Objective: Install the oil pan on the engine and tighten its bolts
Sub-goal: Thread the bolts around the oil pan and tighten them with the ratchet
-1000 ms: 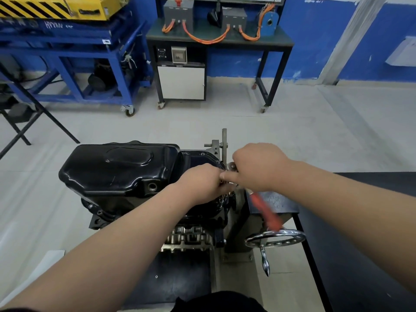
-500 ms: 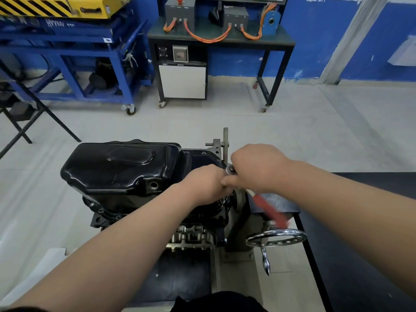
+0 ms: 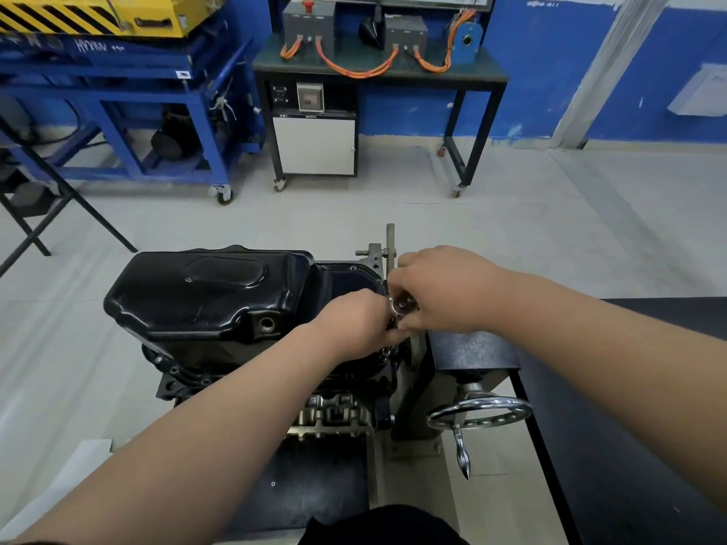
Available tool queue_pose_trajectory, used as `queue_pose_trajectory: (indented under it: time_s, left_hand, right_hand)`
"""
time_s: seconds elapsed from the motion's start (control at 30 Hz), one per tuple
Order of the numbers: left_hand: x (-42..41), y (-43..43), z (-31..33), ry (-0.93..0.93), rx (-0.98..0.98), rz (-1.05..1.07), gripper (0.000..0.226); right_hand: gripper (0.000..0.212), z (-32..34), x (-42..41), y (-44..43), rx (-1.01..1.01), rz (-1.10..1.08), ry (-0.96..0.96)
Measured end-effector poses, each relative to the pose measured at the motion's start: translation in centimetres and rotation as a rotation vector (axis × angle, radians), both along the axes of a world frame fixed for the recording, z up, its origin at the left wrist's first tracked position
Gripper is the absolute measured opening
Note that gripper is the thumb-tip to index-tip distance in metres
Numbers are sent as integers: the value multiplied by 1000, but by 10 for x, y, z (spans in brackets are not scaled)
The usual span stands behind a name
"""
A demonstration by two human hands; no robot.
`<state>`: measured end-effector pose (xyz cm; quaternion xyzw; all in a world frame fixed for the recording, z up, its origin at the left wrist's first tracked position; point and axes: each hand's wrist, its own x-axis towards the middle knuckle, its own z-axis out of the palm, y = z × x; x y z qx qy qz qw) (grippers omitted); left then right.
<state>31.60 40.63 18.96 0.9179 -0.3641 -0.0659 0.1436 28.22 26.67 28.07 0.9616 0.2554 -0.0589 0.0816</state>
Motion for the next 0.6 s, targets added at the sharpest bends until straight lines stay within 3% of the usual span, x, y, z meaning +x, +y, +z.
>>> queue_pose_trajectory:
  time_s: [0.13, 0.23, 0.3, 0.43, 0.5, 0.6]
  left_hand:
    - [-4, 11, -4, 132, -118, -10, 42]
    - [-16, 22, -18, 305, -294, 142, 38]
    - [-32, 22, -28, 553, -498, 356, 36]
    - [-58, 17, -38, 1283, -1087, 748, 29]
    - [-62, 17, -37, 1478, -1283, 813, 25]
    - [-62, 20, -28, 1597, -1431, 819, 24]
  right_hand:
    - [33, -8, -7, 3, -47, -15, -130]
    - [39, -11, -9, 3, -18, -95, -137]
    - [39, -15, -10, 2, 21, -95, -165]
    - [27, -29, -17, 3, 122, -82, -45]
    - [17, -32, -18, 5, 124, -93, 18]
    - [14, -14, -18, 3, 152, -133, -31]
